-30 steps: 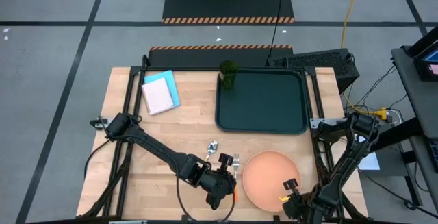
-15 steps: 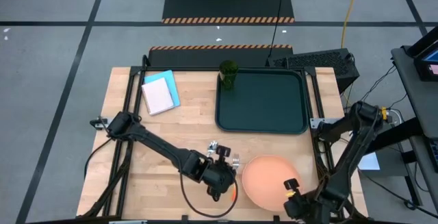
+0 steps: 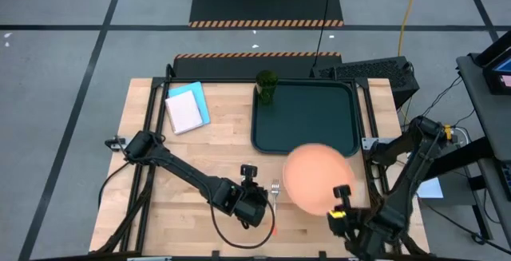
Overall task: Pick and place plate/cup/fork/spoon on tray
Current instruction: Put the orange plate on the black tray, then put the orange fork to the right of the orange plate on the black tray
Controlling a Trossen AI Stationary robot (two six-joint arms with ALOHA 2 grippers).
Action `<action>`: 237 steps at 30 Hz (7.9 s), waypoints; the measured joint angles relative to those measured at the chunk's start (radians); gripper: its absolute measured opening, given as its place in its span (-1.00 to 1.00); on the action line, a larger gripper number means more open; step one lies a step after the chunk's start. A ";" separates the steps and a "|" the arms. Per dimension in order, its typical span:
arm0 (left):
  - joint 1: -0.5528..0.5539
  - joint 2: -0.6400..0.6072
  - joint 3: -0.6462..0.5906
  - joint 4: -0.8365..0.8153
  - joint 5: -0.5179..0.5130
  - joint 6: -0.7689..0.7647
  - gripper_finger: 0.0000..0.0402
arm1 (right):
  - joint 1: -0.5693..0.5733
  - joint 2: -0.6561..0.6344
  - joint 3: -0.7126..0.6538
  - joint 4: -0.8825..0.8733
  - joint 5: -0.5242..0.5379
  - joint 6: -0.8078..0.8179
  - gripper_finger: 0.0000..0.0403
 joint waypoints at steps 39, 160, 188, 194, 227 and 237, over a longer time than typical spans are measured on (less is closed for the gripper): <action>-0.031 0.000 -0.235 0.441 -0.008 -0.224 -0.91 | -0.751 -0.001 -0.236 0.190 0.079 -0.546 -1.00; -0.008 0.083 -0.226 0.793 0.255 0.283 -0.10 | -0.588 -0.414 -0.557 0.669 -0.066 -0.400 -0.29; 0.171 0.153 -0.221 0.669 0.613 0.753 -0.10 | -0.588 -0.414 -0.593 0.667 -0.149 -0.414 -0.29; 0.208 0.159 -0.220 0.677 0.661 0.741 -0.20 | -0.588 -0.414 -0.617 0.662 -0.172 -0.395 -0.29; 0.336 0.157 -0.223 0.655 0.493 0.101 -0.59 | -0.589 -0.065 -0.617 0.985 -0.114 -0.491 -0.18; 0.310 0.100 -0.227 0.533 0.476 0.060 -0.15 | -0.621 -0.023 -0.618 1.017 -0.142 -0.493 -0.05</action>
